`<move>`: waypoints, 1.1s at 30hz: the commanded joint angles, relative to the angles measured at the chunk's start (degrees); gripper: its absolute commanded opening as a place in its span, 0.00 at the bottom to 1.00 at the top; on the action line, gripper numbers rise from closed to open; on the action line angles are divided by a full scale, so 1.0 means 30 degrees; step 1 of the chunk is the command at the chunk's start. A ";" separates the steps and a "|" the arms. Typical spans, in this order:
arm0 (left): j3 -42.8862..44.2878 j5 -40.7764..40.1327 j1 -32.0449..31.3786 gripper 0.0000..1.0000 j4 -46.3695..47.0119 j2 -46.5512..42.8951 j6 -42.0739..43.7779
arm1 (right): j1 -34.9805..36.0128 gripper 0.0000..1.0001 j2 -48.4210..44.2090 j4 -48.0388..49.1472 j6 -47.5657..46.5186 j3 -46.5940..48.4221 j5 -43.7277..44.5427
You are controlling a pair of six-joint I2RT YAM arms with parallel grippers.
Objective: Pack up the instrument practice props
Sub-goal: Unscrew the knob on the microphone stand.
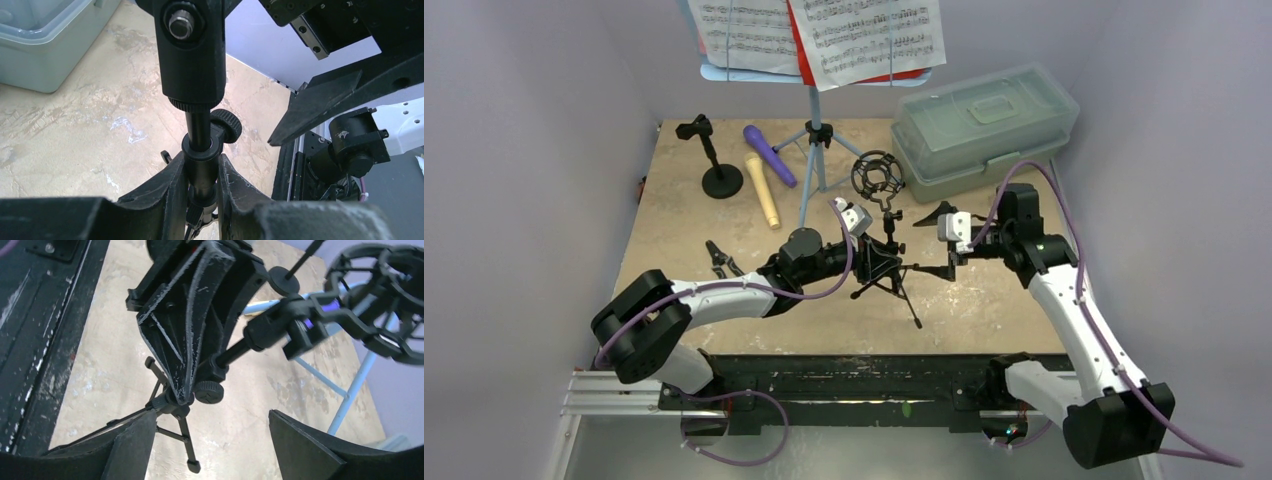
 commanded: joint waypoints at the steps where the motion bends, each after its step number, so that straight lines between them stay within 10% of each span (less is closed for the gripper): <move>1: 0.0806 0.0334 0.0061 0.00 0.1957 -0.0250 -0.0042 | -0.1208 0.87 -0.1069 0.3181 0.5866 -0.1144 -0.1509; 13: 0.0776 0.0158 0.0061 0.00 0.1893 -0.0360 0.0075 | -0.2396 0.80 -0.1333 1.8300 2.6890 -0.6939 -0.3309; 33: 0.0805 -0.0007 0.0061 0.00 0.1745 -0.0258 0.0342 | -0.1600 0.56 0.1103 2.0673 3.1431 -0.6300 -0.2866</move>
